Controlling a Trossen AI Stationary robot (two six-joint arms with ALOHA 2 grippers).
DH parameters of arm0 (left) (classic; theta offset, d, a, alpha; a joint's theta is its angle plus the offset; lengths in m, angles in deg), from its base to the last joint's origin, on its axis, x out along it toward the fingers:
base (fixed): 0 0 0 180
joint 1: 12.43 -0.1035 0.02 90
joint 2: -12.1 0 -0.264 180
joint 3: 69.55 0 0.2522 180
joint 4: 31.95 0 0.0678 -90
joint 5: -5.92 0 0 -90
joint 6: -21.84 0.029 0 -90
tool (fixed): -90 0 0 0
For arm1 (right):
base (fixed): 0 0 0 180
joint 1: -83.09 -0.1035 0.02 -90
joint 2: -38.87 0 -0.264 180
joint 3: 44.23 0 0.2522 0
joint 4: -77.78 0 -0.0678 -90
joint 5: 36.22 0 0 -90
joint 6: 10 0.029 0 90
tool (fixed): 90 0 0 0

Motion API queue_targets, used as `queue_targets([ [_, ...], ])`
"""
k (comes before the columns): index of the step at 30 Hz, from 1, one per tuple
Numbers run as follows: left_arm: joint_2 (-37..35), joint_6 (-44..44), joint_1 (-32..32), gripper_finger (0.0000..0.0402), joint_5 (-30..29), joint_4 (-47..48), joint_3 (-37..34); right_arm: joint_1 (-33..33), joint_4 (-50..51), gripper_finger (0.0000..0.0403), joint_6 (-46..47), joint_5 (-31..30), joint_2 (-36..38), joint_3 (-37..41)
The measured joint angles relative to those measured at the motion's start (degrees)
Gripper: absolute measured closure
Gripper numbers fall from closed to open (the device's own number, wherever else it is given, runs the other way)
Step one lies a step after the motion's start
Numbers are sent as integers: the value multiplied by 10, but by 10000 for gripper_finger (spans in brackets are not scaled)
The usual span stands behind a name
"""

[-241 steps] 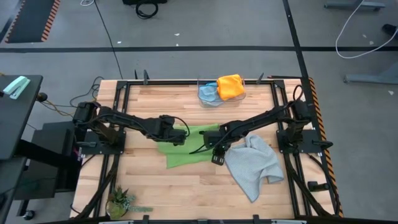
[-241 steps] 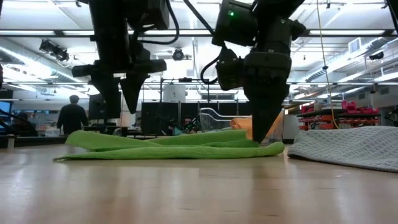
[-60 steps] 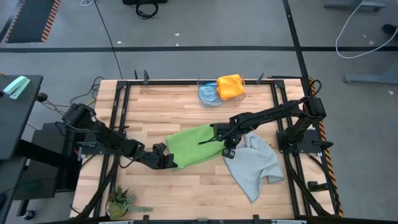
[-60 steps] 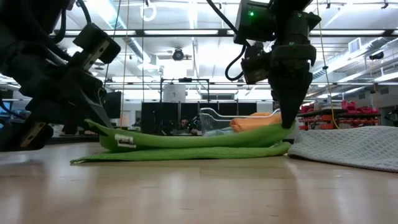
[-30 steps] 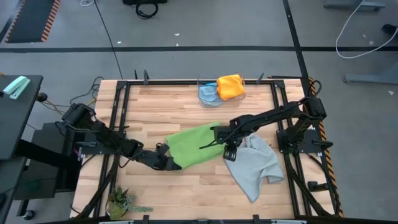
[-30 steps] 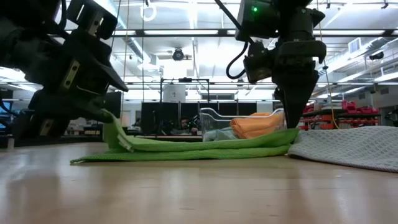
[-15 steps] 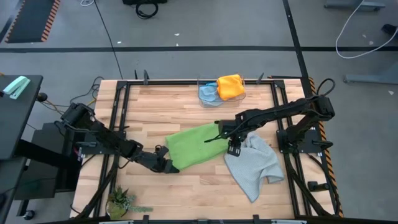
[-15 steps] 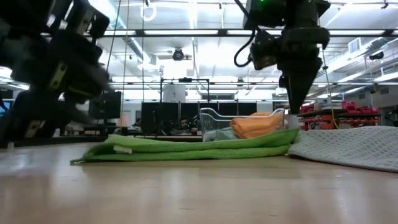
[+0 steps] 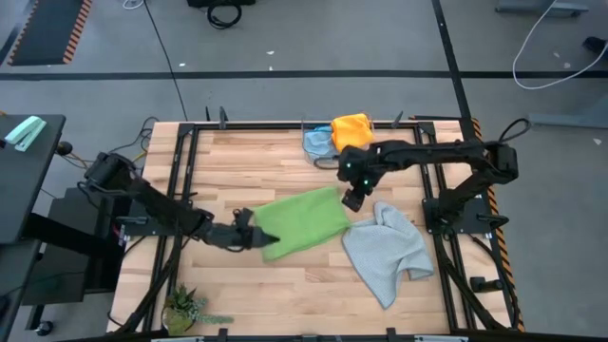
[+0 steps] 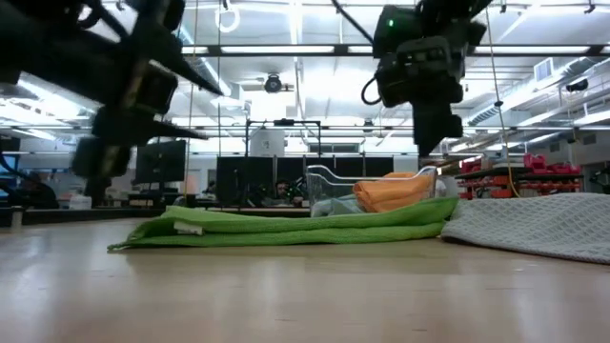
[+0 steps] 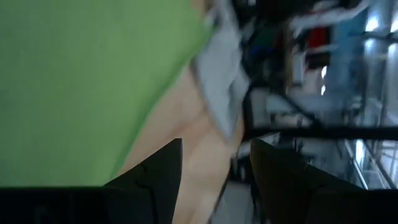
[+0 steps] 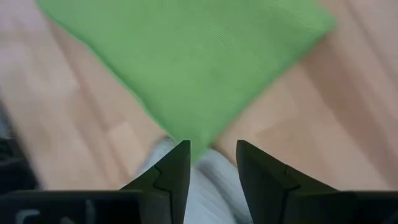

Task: Fold microfiber towels
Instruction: Fold the green microfiber cloth

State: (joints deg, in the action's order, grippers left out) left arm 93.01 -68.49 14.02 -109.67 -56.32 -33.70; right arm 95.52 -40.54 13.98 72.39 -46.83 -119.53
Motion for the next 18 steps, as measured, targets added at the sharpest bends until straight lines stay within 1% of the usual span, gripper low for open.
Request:
queue_targets([
  [4, -20, 53, -29, 211, -65, 20, 0, 40, -85, 266, 54, 84, 7, 52],
  [6, -20, 69, -39, 215, -82, 21, 0, 55, -133, 266, 92, 121, 14, 91],
  [8, -20, 84, -49, 219, -83, 23, 0, 65, -177, 266, 130, 140, 23, 128],
  [12, -20, 90, -68, 224, -83, 63, 0, 71, -259, 266, 185, 143, 43, 185],
  [15, -20, 90, -82, 225, -83, 102, 0, 71, -299, 266, 227, 125, 49, 221],
  [18, -20, 86, -92, 225, -83, 138, 0, 69, -346, 266, 273, 123, 48, 254],
])
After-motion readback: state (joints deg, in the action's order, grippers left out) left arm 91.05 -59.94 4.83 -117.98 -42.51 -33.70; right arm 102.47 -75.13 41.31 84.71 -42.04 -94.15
